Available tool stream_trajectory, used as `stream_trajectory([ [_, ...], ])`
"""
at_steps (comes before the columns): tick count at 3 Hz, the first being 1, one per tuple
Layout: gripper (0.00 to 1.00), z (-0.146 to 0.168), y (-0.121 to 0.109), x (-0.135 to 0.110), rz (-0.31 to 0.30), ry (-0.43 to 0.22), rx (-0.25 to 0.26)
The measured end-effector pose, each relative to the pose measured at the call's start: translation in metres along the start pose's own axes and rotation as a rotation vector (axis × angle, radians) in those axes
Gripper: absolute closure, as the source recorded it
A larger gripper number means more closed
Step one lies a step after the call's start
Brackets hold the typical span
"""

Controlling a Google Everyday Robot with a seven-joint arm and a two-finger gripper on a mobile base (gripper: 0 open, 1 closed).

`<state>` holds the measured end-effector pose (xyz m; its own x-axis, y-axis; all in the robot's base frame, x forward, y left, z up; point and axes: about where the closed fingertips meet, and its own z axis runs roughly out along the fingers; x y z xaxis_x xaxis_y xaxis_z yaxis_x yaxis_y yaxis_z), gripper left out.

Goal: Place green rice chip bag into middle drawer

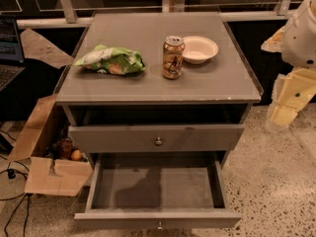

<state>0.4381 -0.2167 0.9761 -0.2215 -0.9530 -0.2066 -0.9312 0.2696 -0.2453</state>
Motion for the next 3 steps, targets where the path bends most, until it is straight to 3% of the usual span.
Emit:
stream_trajectory([
  [1,0.00,0.000,0.000,0.000,0.000,0.000,0.000],
  [3,0.00,-0.002,-0.010,-0.046,-0.036,-0.124,0.013],
])
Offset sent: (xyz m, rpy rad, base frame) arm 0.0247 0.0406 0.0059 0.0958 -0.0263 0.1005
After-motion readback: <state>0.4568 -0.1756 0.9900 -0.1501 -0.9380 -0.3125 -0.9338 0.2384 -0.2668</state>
